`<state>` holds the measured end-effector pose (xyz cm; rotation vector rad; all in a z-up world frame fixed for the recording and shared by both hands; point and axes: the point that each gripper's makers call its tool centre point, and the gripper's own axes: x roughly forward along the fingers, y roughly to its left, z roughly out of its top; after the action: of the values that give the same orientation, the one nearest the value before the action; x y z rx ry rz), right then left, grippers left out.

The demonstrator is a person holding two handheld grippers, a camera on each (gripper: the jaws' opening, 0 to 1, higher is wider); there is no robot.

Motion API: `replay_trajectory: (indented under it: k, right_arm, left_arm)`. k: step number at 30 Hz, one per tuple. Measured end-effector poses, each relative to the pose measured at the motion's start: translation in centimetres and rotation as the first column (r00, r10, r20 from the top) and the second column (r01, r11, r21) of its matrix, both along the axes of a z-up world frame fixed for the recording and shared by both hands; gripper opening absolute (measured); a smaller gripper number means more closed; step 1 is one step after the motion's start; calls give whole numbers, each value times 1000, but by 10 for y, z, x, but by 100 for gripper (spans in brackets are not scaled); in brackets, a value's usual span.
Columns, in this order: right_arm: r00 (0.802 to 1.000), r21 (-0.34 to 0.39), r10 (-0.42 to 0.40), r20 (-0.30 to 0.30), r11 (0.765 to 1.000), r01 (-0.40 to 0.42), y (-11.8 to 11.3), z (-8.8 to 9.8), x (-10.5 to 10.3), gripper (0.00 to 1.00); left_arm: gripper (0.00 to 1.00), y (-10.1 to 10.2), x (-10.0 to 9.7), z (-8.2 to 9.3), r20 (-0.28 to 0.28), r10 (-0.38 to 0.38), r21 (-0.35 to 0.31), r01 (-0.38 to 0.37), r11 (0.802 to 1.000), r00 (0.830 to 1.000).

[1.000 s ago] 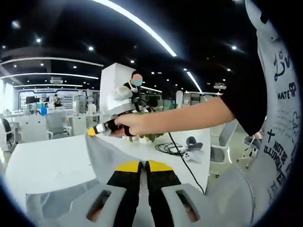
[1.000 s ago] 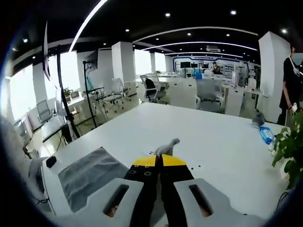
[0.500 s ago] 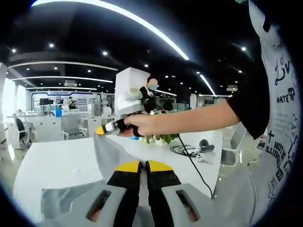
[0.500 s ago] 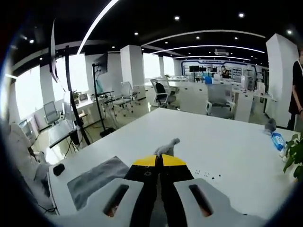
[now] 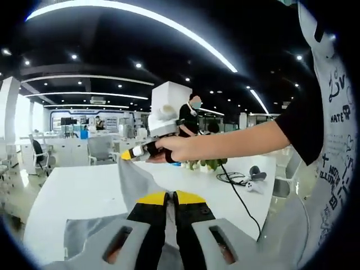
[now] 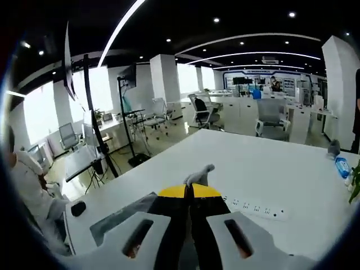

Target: Fold the towel on the table until its edges align and the towel forms a compact rectangular stack.

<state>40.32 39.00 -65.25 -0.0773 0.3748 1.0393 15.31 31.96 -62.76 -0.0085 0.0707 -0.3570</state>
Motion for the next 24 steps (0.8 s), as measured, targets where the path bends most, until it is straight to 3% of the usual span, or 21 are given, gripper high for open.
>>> replay_trajectory:
  k: [13, 24]
  right_arm:
    - [999, 16, 41, -12, 999, -41, 36, 0, -15, 0]
    - [997, 33, 73, -28, 997, -72, 55, -8, -25, 0]
  left_arm:
    - [5, 32, -15, 1, 10, 93, -2, -93, 996, 996]
    - [5, 57, -22, -12, -9, 166, -11, -166, 986, 986]
